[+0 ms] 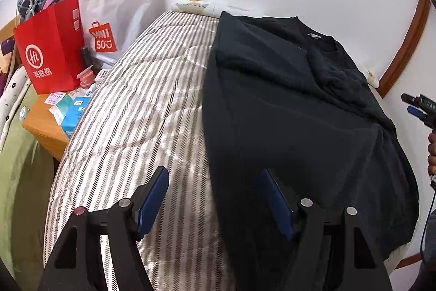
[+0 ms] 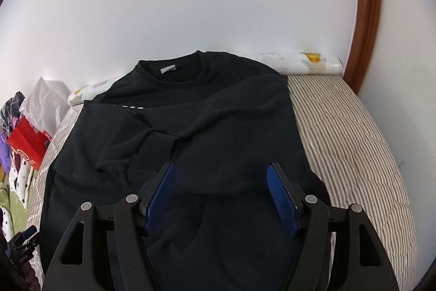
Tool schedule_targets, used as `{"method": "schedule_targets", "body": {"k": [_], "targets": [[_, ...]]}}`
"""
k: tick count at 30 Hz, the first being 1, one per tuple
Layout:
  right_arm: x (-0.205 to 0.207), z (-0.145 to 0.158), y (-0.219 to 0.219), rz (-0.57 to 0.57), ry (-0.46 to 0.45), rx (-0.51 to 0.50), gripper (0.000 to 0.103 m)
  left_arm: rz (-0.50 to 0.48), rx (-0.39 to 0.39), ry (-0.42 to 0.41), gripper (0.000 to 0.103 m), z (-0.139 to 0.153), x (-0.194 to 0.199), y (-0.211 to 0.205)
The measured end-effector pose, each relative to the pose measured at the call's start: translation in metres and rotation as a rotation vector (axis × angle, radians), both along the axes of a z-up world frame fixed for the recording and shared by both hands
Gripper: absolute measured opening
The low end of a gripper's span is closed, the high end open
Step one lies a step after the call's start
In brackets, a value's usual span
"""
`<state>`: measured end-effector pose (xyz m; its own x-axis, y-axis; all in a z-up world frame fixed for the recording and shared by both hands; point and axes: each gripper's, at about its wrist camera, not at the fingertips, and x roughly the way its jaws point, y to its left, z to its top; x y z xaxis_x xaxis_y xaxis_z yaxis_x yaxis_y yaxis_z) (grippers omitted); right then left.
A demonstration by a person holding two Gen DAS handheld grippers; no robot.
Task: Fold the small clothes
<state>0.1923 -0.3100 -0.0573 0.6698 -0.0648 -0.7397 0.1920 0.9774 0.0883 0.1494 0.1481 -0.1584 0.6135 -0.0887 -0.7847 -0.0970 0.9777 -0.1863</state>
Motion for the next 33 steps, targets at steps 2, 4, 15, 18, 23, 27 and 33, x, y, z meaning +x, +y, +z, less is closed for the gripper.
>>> {"method": "schedule_targets", "body": {"k": [2, 4, 15, 18, 23, 27, 33], "targets": [[-0.005, -0.003, -0.006, -0.007, 0.003, 0.008, 0.069, -0.010, 0.010, -0.007, 0.068, 0.005, 0.000, -0.005], [-0.010, -0.005, -0.011, -0.007, 0.005, 0.018, 0.069, -0.014, 0.024, -0.018, 0.068, 0.009, 0.000, -0.010], [0.000, -0.032, -0.017, 0.031, 0.025, 0.059, 0.069, -0.032, -0.031, -0.026, 0.068, 0.023, 0.023, -0.025], [0.006, -0.042, -0.014, 0.048, 0.036, 0.024, 0.069, -0.054, -0.005, -0.009, 0.068, 0.025, 0.036, -0.039], [0.001, -0.052, -0.024, 0.027, 0.035, -0.059, 0.068, -0.145, 0.071, -0.027, 0.068, 0.039, 0.067, -0.090], [-0.011, -0.053, -0.055, -0.018, 0.036, -0.043, 0.060, -0.211, 0.121, -0.053, 0.068, 0.051, 0.089, -0.140], [-0.032, -0.049, -0.091, -0.087, 0.059, -0.066, 0.045, -0.313, 0.176, -0.068, 0.068, 0.057, 0.123, -0.209]]}}
